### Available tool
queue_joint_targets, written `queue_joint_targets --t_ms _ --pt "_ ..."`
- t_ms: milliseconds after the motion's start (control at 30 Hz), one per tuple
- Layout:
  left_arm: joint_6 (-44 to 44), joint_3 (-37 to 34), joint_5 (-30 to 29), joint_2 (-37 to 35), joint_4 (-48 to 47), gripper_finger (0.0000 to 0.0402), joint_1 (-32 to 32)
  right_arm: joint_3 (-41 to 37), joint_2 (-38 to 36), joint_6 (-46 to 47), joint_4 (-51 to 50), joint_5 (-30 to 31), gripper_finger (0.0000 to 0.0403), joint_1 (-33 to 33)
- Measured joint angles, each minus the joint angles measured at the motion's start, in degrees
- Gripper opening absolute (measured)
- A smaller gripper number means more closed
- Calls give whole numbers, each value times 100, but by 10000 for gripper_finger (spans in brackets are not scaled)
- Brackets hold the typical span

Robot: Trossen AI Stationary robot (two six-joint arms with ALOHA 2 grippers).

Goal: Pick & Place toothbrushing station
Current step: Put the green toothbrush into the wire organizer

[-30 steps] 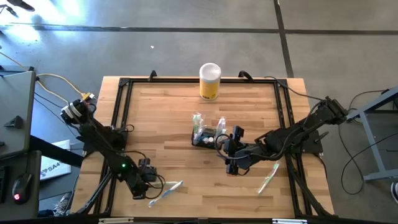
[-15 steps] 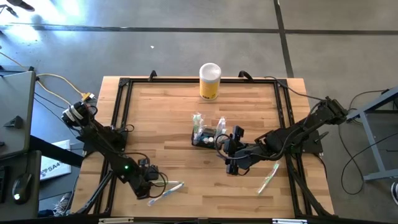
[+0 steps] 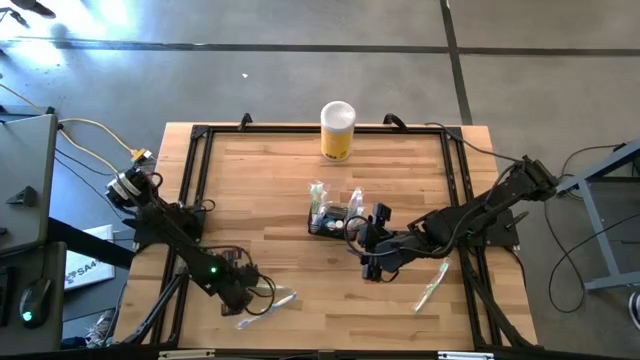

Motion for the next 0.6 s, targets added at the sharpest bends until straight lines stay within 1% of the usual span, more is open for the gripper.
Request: queue_joint_targets --t_ms 67,133,233,300,433,500,600 --pt "207 406 -151 14 -776 6 2 0 60 6 1 -56 240 -49" --pt "521 849 -508 44 -1724 4 -13 -9 93 38 -34 -106 240 -60" --pt "757 1619 -1158 7 -2452 3 -18 4 196 170 85 -78 240 -142" --pt "992 1958 -1607 4 -3055 2 -10 -4 280 175 86 -118 240 -146" --pt "1962 2462 -2343 0 -3096 2 -11 -2 356 161 436 -186 240 -224" --pt "2543 2537 -2627 2 -3157 1 -11 -2 356 126 606 -360 240 -283" --pt "3152 2578 -3046 4 -3118 1 -7 -2 356 120 857 -558 240 -376"
